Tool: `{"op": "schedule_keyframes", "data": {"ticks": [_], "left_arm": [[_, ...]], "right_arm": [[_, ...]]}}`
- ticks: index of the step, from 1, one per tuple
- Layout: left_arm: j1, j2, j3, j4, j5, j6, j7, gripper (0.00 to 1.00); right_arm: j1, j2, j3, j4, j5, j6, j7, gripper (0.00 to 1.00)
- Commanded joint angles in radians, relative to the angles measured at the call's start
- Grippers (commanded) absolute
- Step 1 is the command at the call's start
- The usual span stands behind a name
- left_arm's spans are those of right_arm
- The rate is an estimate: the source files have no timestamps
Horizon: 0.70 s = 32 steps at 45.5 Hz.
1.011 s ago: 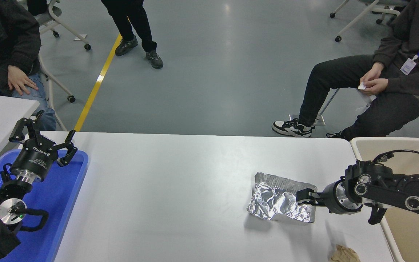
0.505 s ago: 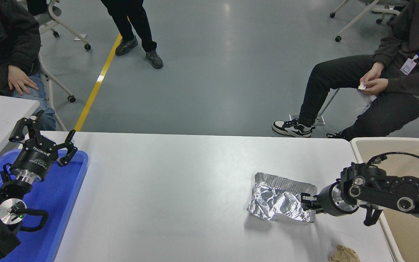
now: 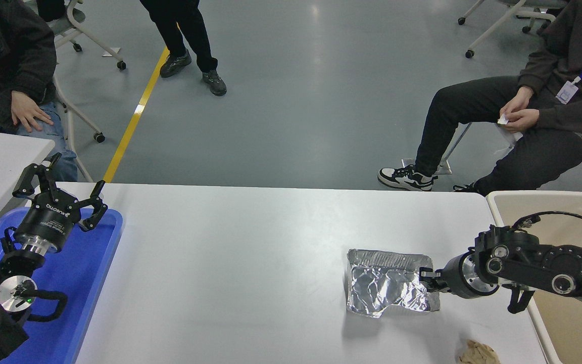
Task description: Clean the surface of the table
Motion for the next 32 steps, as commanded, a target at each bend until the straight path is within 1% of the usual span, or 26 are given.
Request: {"op": "schedule_keyframes", "data": {"ticks": [1, 16, 20, 32], "left_arm": [[0.0, 0.0, 0.0, 0.0, 0.0, 0.0, 0.0, 1.0], [0.0, 0.0, -0.001, 0.0, 0.0, 0.0, 0.0, 1.0], [0.0, 0.0, 0.0, 0.0, -0.001, 0.0, 0.0, 1.0], [0.0, 0.0, 0.0, 0.0, 0.0, 0.0, 0.0, 1.0]], "right_arm": [[-0.004, 0.007, 0.001, -0.017, -0.001, 0.0, 0.028, 0.0], [0.018, 0.007, 0.001, -0.002, 0.004, 0.005, 0.041, 0.0], [0.042, -0.008, 0.011, 0.012, 0.005, 0.044, 0.038, 0.0], [0.128, -0.175, 0.048, 0.154, 0.019, 0.159, 0.038, 0.0]]}}
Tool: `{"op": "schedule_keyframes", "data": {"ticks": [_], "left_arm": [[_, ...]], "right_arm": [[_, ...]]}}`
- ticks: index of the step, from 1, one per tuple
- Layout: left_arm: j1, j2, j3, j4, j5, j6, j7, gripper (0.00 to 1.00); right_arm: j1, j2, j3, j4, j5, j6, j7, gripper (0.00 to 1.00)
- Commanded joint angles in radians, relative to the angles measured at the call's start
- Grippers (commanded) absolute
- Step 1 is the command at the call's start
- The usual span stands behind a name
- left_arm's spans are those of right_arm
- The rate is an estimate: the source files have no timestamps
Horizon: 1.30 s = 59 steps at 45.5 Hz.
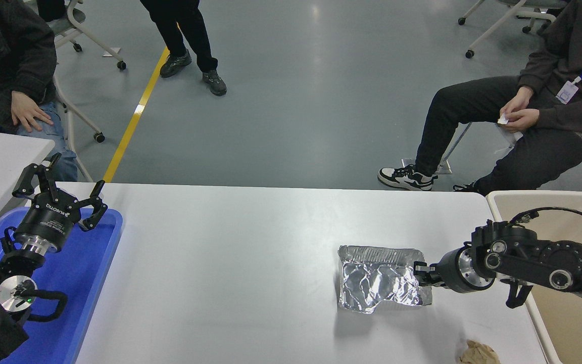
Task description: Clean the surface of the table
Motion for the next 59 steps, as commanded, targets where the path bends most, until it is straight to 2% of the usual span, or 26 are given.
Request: {"op": "schedule_keyframes", "data": {"ticks": [1, 16, 37, 48, 59], "left_arm": [[0.0, 0.0, 0.0, 0.0, 0.0, 0.0, 0.0, 1.0], [0.0, 0.0, 0.0, 0.0, 0.0, 0.0, 0.0, 1.0], [0.0, 0.0, 0.0, 0.0, 0.0, 0.0, 0.0, 1.0], [0.0, 0.0, 0.0, 0.0, 0.0, 0.0, 0.0, 1.0], [0.0, 0.0, 0.0, 0.0, -0.001, 0.0, 0.0, 1.0]], "right_arm": [[0.077, -0.134, 0.036, 0.119, 0.01, 0.099, 0.001, 0.0], [0.198, -0.324, 0.096, 0.242, 0.01, 0.253, -0.004, 0.0], [0.227, -0.499, 0.324, 0.263, 0.008, 0.515, -0.003, 0.0], [0.223, -0.585, 0.33, 0.234, -0.005, 0.524, 0.005, 0.0], [0.209, -0.612, 0.327, 0.138, -0.007, 0.514, 0.037, 0.0]]}}
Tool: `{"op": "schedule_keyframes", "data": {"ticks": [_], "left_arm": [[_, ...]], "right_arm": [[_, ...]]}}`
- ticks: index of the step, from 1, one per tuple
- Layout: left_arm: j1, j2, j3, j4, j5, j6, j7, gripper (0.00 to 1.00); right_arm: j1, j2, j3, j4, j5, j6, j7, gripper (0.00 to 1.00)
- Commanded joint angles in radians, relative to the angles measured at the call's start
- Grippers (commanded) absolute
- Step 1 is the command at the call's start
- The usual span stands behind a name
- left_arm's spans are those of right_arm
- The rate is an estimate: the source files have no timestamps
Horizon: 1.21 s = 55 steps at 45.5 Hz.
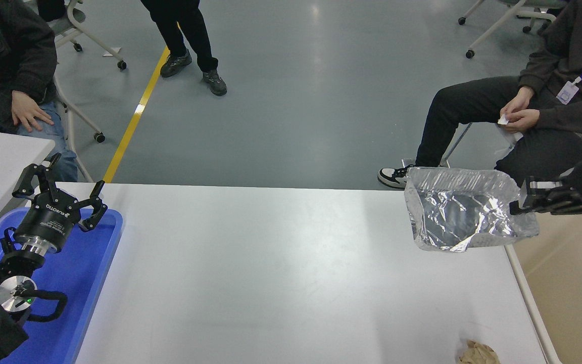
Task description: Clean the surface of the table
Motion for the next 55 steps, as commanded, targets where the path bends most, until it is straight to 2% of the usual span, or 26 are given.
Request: {"op": "schedule_keyframes", "data": {"ticks": [1, 19, 34, 45, 50, 55], "left_arm": [[0.0, 0.0, 0.0, 0.0, 0.0, 0.0, 0.0, 1.0], [0.0, 0.0, 0.0, 0.0, 0.0, 0.0, 0.0, 1.0], [0.0, 0.0, 0.0, 0.0, 0.0, 0.0, 0.0, 1.0], [0.0, 0.0, 0.0, 0.0, 0.0, 0.0, -0.002, 1.0], [0.0, 0.0, 0.0, 0.0, -0.001, 0.0, 0.0, 1.0], [0.0, 0.0, 0.0, 0.0, 0.0, 0.0, -0.002, 1.0]], "right_arm": [[-0.01, -0.041, 0.006, -0.077, -0.005, 0.003, 0.038, 0.0], [-0.041, -0.064, -0.014, -0.263, -0.066, 0.003, 0.16, 0.0], [-0.147, 0.008, -0.017, -0.524, -0.114, -0.02, 0.269, 0.0], [-0.243, 0.081, -0.026, -0.672, -0.147, -0.109, 0.352, 0.0], [-0.276, 0.152, -0.115, -0.754, -0.146, -0.216, 0.41, 0.0], [-0.291, 0.212, -0.19, -0.841, -0.134, -0.269, 0.464, 0.0]]}}
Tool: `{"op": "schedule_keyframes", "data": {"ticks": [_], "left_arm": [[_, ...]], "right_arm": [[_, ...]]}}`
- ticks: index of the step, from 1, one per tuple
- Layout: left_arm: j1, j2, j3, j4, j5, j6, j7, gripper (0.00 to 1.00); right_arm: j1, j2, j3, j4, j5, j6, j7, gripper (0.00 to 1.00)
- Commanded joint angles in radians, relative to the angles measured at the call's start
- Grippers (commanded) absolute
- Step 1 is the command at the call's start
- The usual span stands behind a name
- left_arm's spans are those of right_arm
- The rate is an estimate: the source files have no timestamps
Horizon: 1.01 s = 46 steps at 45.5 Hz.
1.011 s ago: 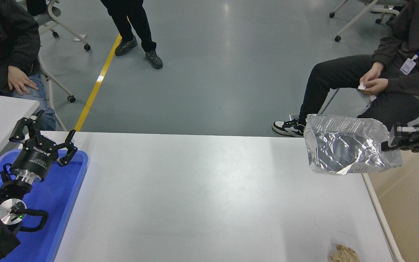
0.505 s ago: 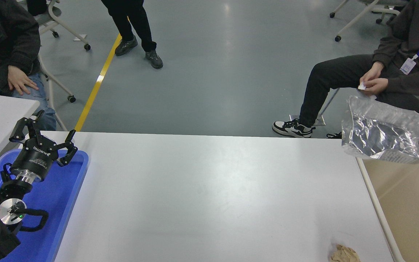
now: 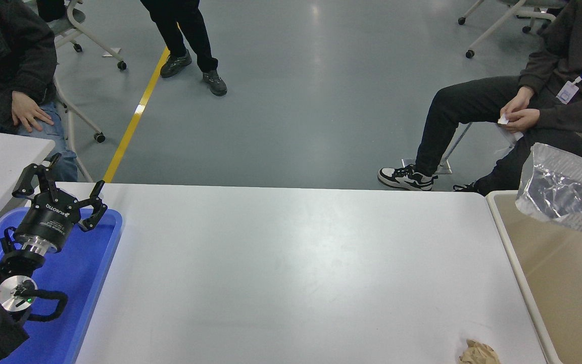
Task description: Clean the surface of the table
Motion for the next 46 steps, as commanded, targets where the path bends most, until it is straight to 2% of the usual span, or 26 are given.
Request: {"op": "schedule_keyframes", "data": {"ticks": [1, 15, 29, 39, 46], "left_arm": [[0.0, 0.0, 0.0, 0.0, 0.0, 0.0, 0.001, 1.0], [0.0, 0.0, 0.0, 0.0, -0.001, 0.0, -0.001, 1.0], [0.0, 0.0, 0.0, 0.0, 0.0, 0.0, -0.001, 1.0], [0.0, 0.0, 0.0, 0.0, -0.001, 0.0, -0.001, 1.0], [0.0, 0.0, 0.0, 0.0, -0.001, 0.0, -0.001, 1.0]], "right_arm": [[-0.065, 0.128, -0.126, -0.191, 0.004, -0.132, 0.112, 0.0], [-0.183, 0.347, -0.138, -0.514, 0.013, -0.224, 0.134, 0.0], [-0.283, 0.505, -0.14, -0.747, 0.165, -0.275, 0.085, 0.0], [-0.357, 0.516, -0.14, -0.769, 0.4, -0.335, -0.021, 0.0], [-0.371, 0.532, -0.135, -0.768, 0.477, -0.396, -0.064, 0.0]]}}
